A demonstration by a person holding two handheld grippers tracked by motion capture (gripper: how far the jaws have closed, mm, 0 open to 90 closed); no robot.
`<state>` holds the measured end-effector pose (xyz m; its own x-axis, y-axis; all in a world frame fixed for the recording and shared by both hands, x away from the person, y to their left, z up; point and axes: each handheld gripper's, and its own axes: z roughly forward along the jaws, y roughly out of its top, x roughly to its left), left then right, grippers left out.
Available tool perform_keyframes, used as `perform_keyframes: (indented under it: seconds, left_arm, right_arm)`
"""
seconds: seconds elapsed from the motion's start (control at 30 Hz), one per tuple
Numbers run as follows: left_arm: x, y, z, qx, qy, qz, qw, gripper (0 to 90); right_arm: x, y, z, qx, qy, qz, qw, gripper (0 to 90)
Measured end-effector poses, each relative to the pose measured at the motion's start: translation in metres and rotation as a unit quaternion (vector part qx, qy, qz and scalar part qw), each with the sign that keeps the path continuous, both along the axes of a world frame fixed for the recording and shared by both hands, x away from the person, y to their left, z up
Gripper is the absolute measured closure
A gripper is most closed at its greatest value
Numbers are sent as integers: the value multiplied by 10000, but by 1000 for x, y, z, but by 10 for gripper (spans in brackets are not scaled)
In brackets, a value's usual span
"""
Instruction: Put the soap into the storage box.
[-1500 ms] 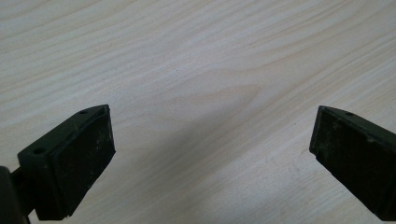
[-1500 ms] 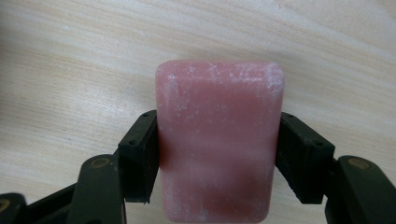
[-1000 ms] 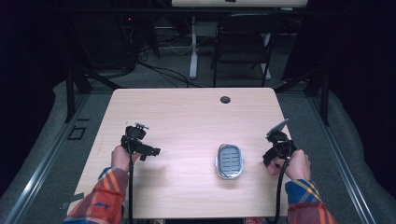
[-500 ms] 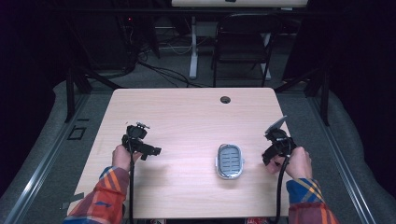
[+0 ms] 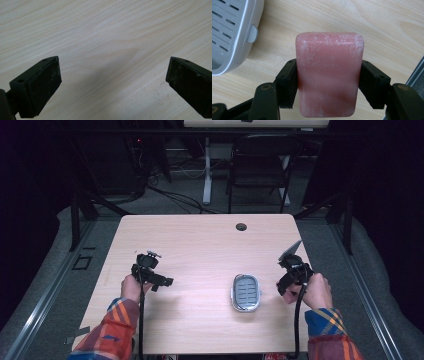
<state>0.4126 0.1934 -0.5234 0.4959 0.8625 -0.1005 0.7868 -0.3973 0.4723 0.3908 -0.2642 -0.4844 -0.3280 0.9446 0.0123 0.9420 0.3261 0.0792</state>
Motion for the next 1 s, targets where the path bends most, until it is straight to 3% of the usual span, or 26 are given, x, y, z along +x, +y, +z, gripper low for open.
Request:
perform_keyframes:
  seconds: [1.0]
  left_arm:
    - [0, -2, 0, 31, 23, -25, 10000, 0]
  right_arm:
    - [6, 31, 42, -127, -92, 378, 9992, 373]
